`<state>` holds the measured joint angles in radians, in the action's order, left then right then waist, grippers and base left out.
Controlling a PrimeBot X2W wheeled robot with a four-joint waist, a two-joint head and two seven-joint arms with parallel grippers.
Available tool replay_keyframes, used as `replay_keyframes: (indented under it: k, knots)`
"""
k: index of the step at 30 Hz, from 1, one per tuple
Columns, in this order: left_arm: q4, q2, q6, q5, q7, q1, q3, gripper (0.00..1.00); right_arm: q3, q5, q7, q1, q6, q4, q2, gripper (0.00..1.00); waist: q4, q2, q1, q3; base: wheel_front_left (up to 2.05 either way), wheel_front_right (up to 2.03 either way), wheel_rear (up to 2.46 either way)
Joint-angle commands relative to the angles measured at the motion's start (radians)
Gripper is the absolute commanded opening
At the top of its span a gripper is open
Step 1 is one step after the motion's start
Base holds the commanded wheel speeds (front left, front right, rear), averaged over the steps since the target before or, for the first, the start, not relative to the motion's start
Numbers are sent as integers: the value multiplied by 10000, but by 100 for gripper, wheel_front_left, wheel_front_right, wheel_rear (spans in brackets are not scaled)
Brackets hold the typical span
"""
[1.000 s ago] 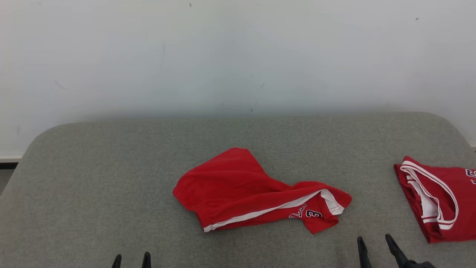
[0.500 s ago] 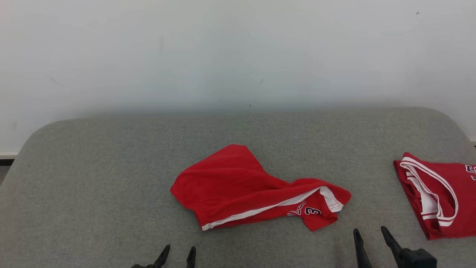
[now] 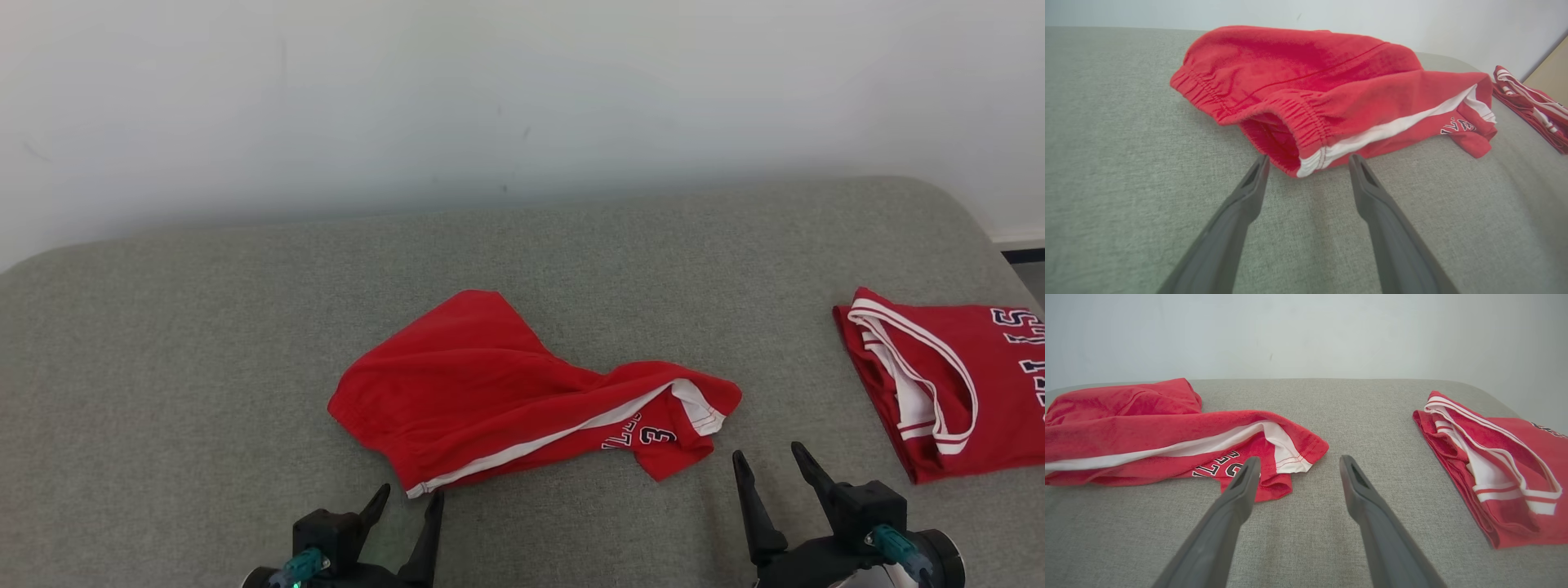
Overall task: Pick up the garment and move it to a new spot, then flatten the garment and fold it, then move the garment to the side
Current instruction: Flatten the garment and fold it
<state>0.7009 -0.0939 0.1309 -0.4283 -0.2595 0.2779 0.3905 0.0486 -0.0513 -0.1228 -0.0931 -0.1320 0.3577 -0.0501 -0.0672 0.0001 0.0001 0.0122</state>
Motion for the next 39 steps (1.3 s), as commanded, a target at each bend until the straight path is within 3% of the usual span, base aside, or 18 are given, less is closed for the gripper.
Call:
replay_keyframes:
  k: [1,3,5,6,15,26,39]
  knots:
    - [86,-37,-8,-59,-43,176,60,100,38,-31,-38,-138,30,72,-2,100,-134,-1,-1,187,0,0,0]
    - [209,-63,-8,-150,-54,303,99,96,89,-86,-27,-313,30,257,-2,100,-168,-1,-1,263,0,0,0]
    - [226,-88,-8,-201,-56,429,135,43,107,-207,79,-512,30,483,-4,100,-200,-1,-1,328,0,0,0]
    - [190,-97,-8,-227,-58,471,178,0,118,-316,143,-626,30,609,-2,100,-201,-1,-1,349,0,0,0]
    - [-164,-172,-8,-231,-56,451,378,0,-228,-1971,1583,-1958,28,2081,1,100,-54,-1,-1,512,0,0,0]
    - [-352,-139,-8,-192,-57,573,559,0,-125,-3501,2190,-3549,28,4123,-7,100,186,-1,-1,826,0,0,0]
    - [-458,-157,-8,-289,-58,753,743,0,208,-3124,1560,-4881,30,6767,-3,100,312,-1,-1,1080,0,0,0]
